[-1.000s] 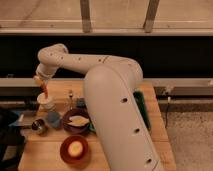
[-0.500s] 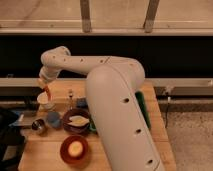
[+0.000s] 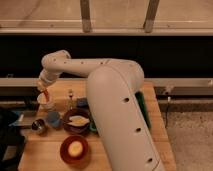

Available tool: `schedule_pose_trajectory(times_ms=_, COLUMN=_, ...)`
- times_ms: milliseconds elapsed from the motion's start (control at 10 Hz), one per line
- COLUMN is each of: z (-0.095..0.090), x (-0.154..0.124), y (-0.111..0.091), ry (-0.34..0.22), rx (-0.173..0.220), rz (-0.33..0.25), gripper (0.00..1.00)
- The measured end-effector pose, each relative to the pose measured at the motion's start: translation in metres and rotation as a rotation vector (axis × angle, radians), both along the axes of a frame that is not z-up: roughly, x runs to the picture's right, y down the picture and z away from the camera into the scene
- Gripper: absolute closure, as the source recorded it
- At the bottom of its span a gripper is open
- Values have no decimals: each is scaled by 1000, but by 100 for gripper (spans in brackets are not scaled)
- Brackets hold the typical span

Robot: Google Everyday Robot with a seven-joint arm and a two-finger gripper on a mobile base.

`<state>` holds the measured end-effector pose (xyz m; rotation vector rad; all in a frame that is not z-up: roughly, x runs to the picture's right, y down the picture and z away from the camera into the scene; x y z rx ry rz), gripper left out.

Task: Place pepper in paper cup

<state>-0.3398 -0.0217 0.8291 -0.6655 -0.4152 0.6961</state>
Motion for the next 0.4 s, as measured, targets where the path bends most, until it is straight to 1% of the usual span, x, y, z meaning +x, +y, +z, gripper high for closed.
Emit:
schedule_pose_trajectory(times_ms=200, z=-2, x=-2, y=4, ry=-15, rx=-9, rz=2, gripper=20)
schedule_pose_trajectory(times_ms=400, z=-2, x=0, y=4, ry=-18, rx=-10, rz=5, gripper=20)
